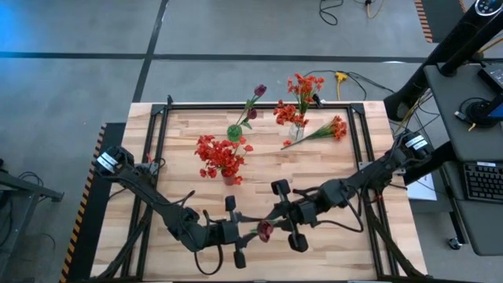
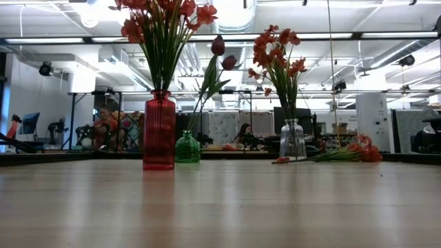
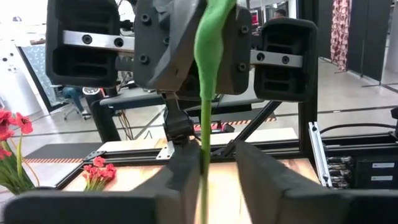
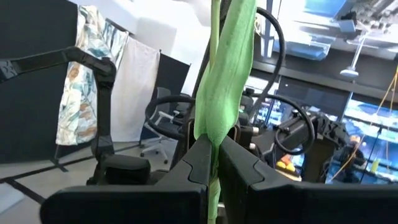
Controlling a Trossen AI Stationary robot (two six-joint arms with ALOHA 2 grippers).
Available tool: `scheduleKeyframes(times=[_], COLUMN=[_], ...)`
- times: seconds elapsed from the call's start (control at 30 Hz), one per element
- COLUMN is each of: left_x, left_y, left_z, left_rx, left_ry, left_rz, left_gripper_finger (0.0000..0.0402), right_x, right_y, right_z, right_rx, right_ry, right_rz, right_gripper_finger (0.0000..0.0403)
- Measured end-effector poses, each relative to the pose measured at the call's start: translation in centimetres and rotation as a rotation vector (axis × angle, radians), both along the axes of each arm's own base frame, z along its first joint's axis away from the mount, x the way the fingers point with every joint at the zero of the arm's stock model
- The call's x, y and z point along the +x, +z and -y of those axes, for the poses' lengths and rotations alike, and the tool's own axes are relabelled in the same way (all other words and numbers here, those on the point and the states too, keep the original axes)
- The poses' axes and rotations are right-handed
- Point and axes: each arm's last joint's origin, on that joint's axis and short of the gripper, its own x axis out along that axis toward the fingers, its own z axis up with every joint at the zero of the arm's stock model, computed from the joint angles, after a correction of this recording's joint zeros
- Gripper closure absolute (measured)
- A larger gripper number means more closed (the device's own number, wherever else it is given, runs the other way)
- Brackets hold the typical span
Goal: Sort flowers into vase by color
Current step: Put the dark red tulip into the green vase
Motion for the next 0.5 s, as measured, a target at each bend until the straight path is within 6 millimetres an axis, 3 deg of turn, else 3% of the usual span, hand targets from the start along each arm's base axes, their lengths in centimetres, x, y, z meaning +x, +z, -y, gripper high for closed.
scheduleKeyframes(times=[0.2,0.33,0.5], left_x=[0.02,0.02,0.00], left_y=[-0.01,-0.02,-0.03], left_z=[-0.03,-0.03,0.01], left_rx=[0.000,0.000,0.001], left_ry=[0.002,0.002,0.000], left_rz=[-0.001,-0.001,-0.002], left_gripper_finger=[0.0389,0.0395,0.0397], right_x=[0.10,0.08,0.11], right_y=[-0.06,-0.05,-0.09], right_z=[0.17,0.17,0.20], right_rx=[0.027,0.036,0.061], right_ry=[0.007,0.013,0.015], right_rz=[-0.019,-0.026,-0.043], right_gripper_finger=[0.0390,0.0383,0.0333])
